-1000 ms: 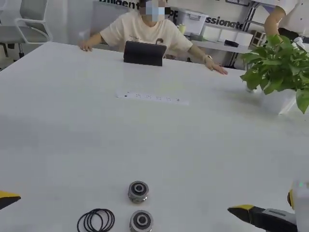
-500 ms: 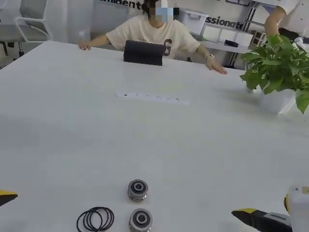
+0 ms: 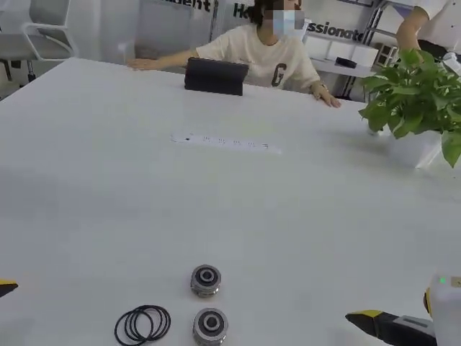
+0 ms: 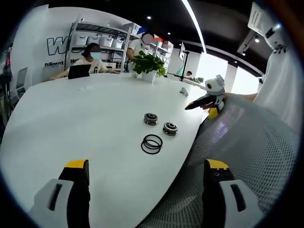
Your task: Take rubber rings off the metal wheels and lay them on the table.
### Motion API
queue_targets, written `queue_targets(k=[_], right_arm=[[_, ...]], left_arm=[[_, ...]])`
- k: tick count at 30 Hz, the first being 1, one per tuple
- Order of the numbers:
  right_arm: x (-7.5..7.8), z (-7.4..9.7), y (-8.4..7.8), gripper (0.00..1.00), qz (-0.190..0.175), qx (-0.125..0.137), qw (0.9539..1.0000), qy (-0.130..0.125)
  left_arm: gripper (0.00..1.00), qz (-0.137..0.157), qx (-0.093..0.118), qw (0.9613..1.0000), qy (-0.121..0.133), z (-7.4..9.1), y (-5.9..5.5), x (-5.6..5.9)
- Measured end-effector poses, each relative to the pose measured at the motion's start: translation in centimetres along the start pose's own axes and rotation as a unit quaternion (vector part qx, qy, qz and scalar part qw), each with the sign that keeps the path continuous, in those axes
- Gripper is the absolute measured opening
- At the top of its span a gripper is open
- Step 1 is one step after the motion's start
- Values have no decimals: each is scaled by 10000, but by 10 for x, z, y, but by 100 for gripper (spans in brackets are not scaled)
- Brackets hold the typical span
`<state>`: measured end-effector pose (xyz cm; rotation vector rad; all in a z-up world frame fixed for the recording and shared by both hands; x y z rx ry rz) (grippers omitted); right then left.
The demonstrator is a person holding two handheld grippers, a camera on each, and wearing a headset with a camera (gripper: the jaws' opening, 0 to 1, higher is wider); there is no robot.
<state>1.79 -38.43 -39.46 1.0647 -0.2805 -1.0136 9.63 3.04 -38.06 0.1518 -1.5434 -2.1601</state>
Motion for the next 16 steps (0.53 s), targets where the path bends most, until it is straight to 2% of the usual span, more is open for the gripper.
queue_targets(k=[13, 14, 16], right_arm=[[0, 0, -1, 97, -28, -4, 10000, -17], [1, 0, -1, 97, -46, -8, 10000, -36], [1, 1, 0, 96, -58, 24, 10000, -72]], left_arm=[[99, 29, 0, 10000, 6, 0, 0, 0], [99, 83, 14, 10000, -53, 0, 1, 2], [99, -32, 20, 10000, -31, 0, 3, 3]])
Point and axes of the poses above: the centre of the closed fingertips' face, and the gripper's own axes: z roughly backward along the fingers, x roughly to its right, y roughly out of its top, the point moved 10 cm from there along z, roughly backward along the fingers, and after that the axes turned 7 degrees about x, right-handed, at the moved point
